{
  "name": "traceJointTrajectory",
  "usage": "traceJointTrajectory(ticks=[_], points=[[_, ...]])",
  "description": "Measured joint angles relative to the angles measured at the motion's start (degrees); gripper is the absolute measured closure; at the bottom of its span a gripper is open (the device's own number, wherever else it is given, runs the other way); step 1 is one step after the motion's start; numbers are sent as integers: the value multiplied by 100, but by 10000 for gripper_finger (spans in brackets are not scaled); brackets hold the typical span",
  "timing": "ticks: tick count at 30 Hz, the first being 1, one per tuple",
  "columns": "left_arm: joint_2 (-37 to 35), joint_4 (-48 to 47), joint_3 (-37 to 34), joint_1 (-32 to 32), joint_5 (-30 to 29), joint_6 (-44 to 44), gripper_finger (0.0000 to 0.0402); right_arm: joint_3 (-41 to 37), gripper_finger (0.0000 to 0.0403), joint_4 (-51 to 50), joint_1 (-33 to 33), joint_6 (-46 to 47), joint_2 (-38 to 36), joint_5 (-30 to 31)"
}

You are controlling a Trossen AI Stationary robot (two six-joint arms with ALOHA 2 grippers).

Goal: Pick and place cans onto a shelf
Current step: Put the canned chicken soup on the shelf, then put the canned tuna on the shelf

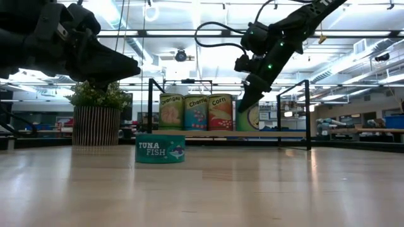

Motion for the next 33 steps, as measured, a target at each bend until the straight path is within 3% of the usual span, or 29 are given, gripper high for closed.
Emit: traceJointTrajectory(ticks=[7,13,18,26,33], points=[[0,25,0,0,553,-141,290,493,5,-560,68,43,0,141],[0,-551,2,-4,1201,-493,289,1169,5,-1587,392,77,-4,822],[2,-1149,4,-119,1164,-603,264,1462,6,-1968,1045,118,-13,1502],[9,-2102,319,-302,1054,-597,175,1404,14,-1404,2357,537,-13,1521],[248,-2925,758,-299,956,-672,160,854,11,-57,3133,1183,120,962]])
